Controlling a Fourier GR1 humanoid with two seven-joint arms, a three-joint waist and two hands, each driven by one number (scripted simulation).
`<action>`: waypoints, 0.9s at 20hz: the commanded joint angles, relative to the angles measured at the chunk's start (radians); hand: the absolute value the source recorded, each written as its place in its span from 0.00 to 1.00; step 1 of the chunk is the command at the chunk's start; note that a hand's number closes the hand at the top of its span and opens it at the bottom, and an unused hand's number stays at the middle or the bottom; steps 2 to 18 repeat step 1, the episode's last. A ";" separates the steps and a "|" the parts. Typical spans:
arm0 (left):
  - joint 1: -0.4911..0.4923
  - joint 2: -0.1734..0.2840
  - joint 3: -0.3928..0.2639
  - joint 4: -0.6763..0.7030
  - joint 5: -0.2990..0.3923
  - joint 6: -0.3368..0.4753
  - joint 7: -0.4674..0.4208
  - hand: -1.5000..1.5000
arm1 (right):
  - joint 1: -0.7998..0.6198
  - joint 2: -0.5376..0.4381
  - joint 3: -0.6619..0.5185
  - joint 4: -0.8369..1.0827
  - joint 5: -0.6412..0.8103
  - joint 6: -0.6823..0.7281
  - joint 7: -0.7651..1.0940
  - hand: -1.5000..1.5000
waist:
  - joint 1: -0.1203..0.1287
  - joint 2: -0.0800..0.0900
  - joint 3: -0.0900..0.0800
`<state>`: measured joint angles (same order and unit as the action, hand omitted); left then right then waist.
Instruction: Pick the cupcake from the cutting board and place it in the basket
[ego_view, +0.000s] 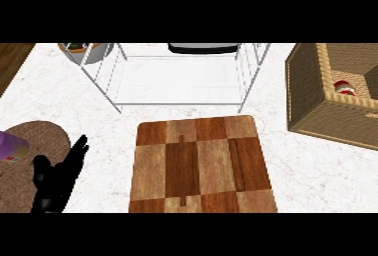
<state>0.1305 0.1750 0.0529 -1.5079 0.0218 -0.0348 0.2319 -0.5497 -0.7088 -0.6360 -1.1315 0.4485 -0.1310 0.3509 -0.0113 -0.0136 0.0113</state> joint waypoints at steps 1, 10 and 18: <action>0.035 -0.015 -0.004 0.077 0.001 -0.006 0.029 0.50 | 0.093 -0.074 -0.118 0.026 -0.091 0.057 -0.063 0.00 | -0.008 0.012 -0.011; 0.035 -0.015 -0.004 0.077 0.001 -0.006 0.029 0.50 | 0.093 -0.074 -0.118 0.026 -0.091 0.057 -0.063 0.00 | -0.008 0.012 -0.011; 0.035 -0.015 -0.004 0.077 0.001 -0.006 0.029 0.50 | 0.093 -0.074 -0.118 0.026 -0.091 0.057 -0.063 0.00 | -0.008 0.012 -0.011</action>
